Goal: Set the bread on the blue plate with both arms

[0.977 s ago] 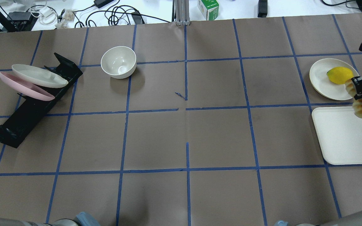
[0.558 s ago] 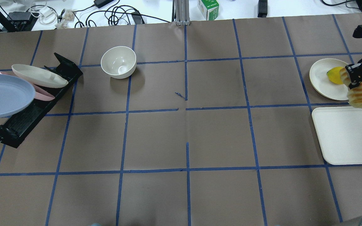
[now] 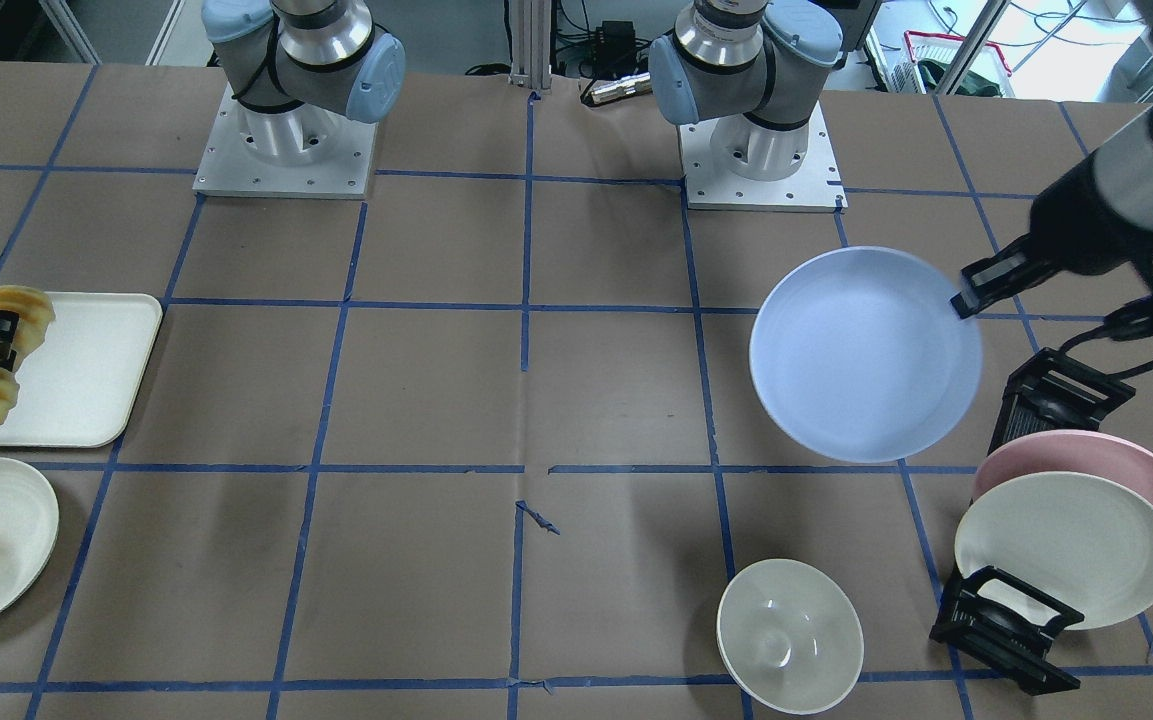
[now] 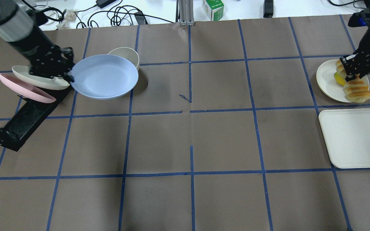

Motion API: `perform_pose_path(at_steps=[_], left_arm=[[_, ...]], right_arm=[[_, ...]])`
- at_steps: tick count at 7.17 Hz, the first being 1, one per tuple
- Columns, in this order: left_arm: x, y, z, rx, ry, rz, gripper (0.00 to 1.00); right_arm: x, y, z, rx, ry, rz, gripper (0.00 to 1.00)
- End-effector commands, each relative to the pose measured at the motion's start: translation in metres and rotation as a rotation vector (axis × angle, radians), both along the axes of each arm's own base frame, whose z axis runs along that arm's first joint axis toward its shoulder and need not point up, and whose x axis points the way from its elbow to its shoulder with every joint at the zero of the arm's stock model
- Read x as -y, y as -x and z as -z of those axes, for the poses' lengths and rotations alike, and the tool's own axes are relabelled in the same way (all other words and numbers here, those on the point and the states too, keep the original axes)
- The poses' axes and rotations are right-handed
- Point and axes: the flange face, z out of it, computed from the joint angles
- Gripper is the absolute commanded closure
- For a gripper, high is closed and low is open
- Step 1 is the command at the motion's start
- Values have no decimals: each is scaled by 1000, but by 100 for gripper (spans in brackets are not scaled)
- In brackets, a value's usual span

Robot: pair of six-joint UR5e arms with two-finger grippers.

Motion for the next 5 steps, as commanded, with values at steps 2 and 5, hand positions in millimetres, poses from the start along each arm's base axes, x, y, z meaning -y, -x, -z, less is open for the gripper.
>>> perform_pose_path(at_steps=[2,5], left_arm=[[-18,141,126,-89,52,-170,100],[-56,212,176,-92,35,-154,100]], right_arm=[[3,-30,-7,112,24,-4,100],[11,-95,-2,181,41,28,100]])
